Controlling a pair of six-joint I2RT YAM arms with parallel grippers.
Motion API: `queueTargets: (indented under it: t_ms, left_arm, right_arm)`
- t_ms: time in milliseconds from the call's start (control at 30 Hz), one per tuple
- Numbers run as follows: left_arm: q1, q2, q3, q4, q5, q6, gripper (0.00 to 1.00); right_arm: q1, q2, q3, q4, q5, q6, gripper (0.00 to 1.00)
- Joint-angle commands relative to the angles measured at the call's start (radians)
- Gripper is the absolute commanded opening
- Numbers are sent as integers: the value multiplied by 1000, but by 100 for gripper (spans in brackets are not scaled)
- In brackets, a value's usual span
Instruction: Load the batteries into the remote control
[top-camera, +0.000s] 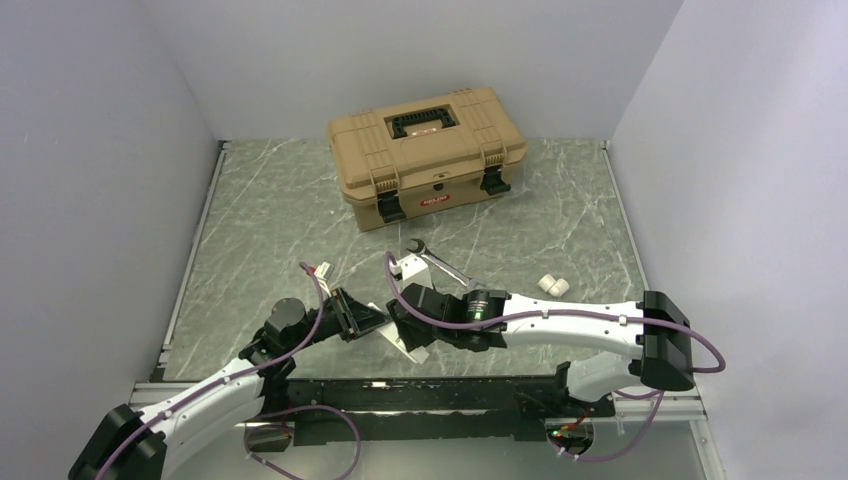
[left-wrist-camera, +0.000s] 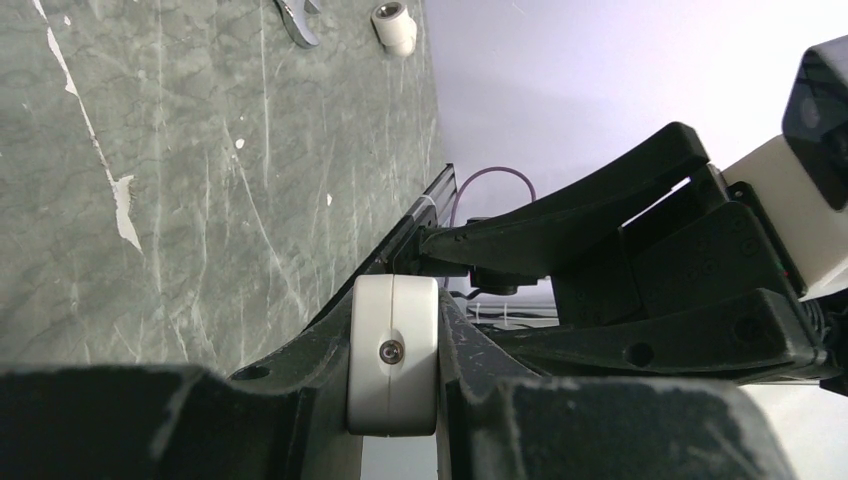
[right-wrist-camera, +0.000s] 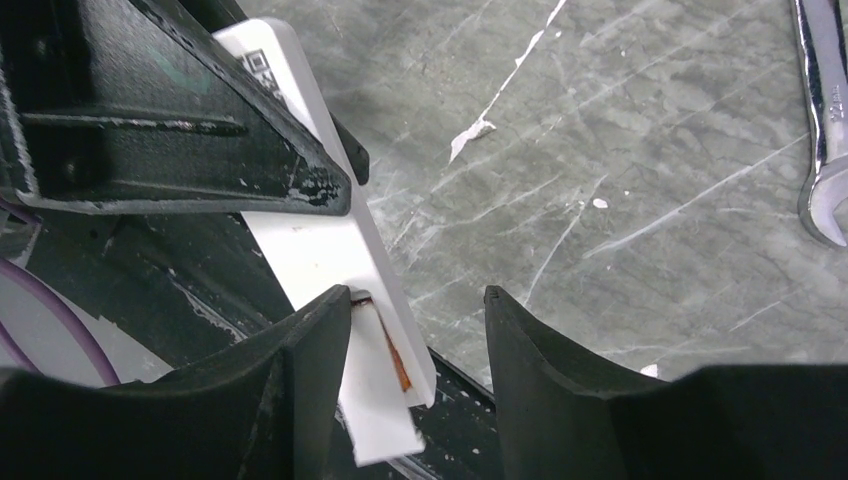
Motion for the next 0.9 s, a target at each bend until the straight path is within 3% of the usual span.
queueTargets:
  t_ms: [0,533,733,867]
  left_arm:
    - [-2,-11,-60,107,10,-13,3]
    - [-3,6,-61,76,0,20,2]
    - [-3,0,-67,43,-10,39,2]
    - [-3,6,-61,41,-9,44,2]
  right_arm:
    - [1,-16,-22,-19,-13,16,54]
    - [6,-99,-20,-37,77,50,54]
    - [9,-215,-96,-179,32,201,56]
    - [91,-281,-230,-241,-24,408,56]
